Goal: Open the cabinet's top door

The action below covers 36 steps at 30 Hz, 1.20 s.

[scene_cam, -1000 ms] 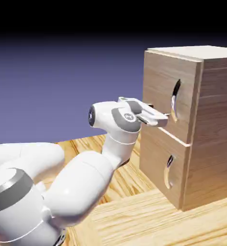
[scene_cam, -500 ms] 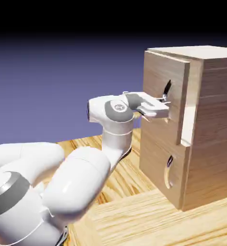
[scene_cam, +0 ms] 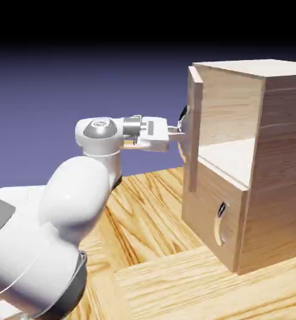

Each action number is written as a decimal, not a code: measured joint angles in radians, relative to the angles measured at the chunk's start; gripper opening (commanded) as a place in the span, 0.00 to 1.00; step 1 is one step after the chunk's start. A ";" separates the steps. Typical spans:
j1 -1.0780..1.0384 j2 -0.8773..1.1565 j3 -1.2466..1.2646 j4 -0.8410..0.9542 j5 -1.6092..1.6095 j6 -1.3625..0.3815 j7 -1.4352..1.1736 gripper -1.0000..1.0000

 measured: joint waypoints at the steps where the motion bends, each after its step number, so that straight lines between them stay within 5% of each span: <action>1: 0.021 -0.015 0.020 -0.003 0.025 -0.043 0.015 0.00; 18: 0.522 -0.501 0.164 0.219 0.647 -0.704 0.468 0.00; 36: 0.762 -1.153 -0.031 0.721 1.243 -0.731 0.782 0.00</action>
